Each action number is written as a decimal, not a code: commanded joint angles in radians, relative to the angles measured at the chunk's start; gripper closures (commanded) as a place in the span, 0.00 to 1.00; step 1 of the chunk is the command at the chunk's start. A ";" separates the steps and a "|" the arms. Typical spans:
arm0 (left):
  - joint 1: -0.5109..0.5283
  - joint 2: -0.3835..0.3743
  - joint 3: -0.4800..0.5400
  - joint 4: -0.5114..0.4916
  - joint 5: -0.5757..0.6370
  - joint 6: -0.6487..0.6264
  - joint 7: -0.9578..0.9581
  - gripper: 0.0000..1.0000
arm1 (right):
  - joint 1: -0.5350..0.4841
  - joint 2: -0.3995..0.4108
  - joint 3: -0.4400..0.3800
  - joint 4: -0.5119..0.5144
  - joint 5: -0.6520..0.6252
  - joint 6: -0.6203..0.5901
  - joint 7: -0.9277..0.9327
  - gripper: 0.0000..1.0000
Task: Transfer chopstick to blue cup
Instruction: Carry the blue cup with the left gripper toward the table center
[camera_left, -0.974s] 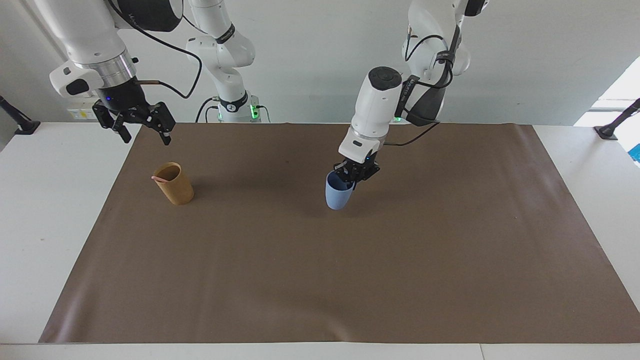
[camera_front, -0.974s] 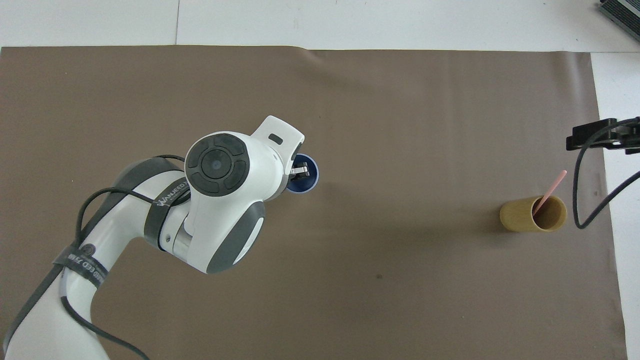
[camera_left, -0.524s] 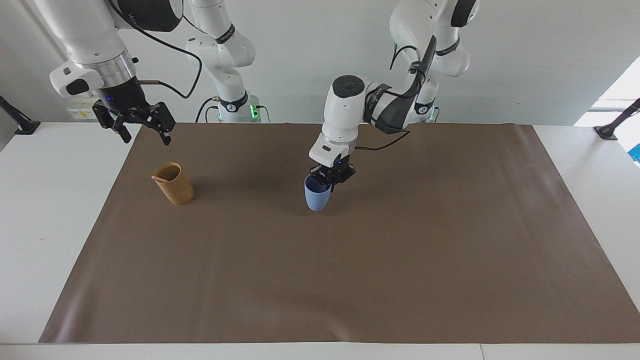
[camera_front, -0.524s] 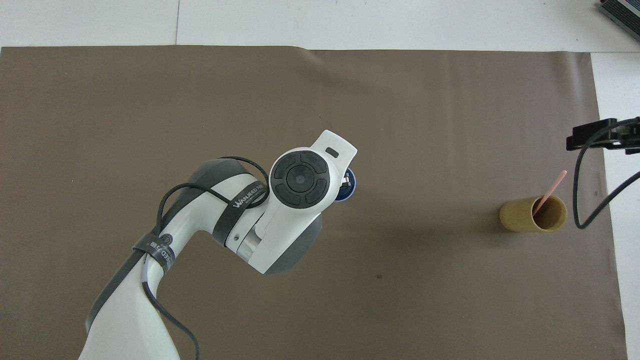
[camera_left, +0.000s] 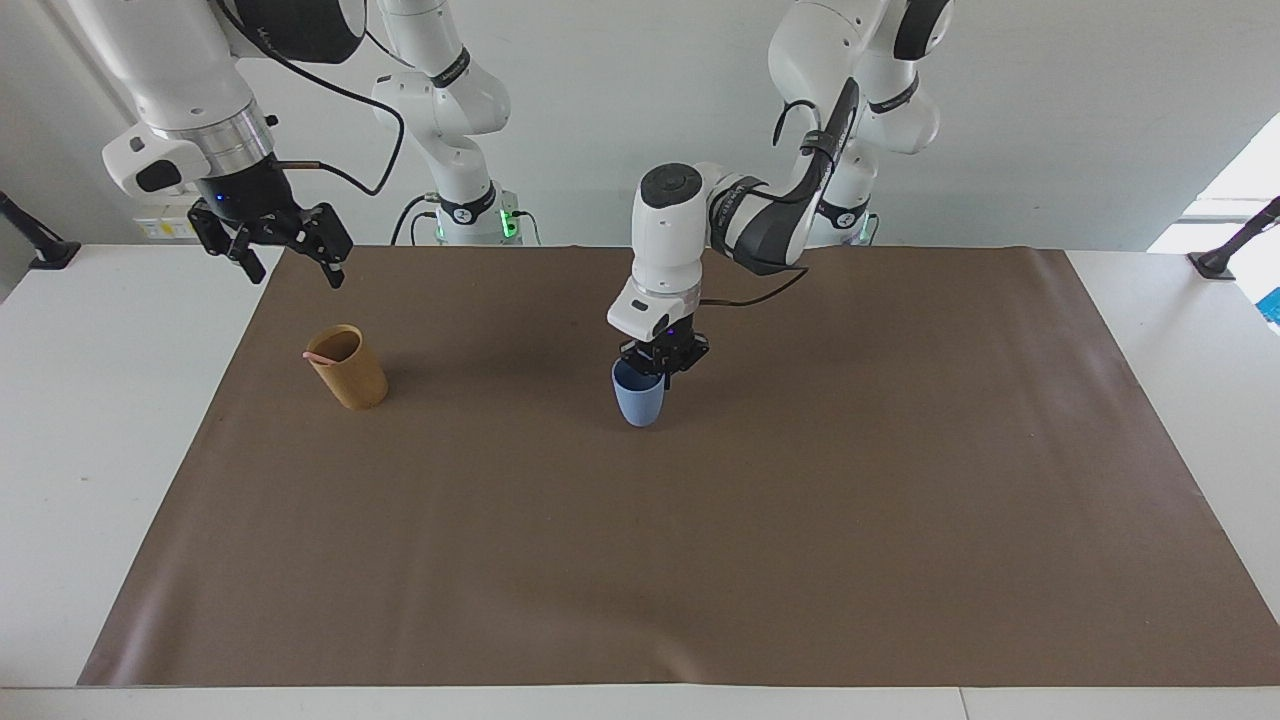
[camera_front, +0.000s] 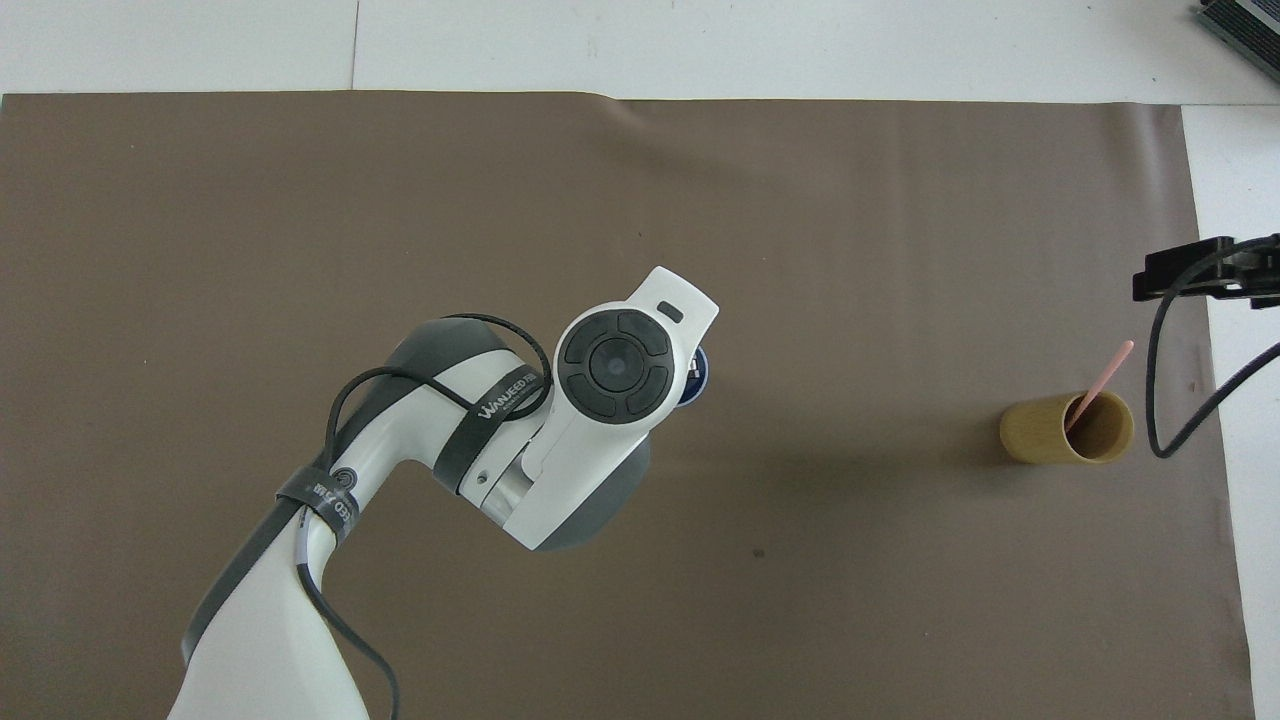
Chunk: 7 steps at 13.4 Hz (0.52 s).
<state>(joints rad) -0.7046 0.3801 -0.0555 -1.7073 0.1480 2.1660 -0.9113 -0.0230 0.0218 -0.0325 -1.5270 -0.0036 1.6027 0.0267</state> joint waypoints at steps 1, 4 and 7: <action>-0.036 0.028 0.017 0.011 0.047 0.020 -0.066 1.00 | -0.005 -0.013 0.003 -0.012 0.007 0.000 -0.021 0.00; -0.036 0.028 0.016 0.003 0.038 0.046 -0.066 1.00 | -0.005 -0.008 0.003 -0.007 -0.002 0.008 -0.016 0.00; -0.030 0.029 0.016 0.002 0.038 0.064 -0.055 0.80 | -0.005 0.000 0.003 -0.012 -0.012 0.068 -0.018 0.00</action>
<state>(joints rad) -0.7253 0.4056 -0.0529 -1.7066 0.1675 2.2072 -0.9552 -0.0226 0.0221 -0.0325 -1.5273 -0.0037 1.6404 0.0267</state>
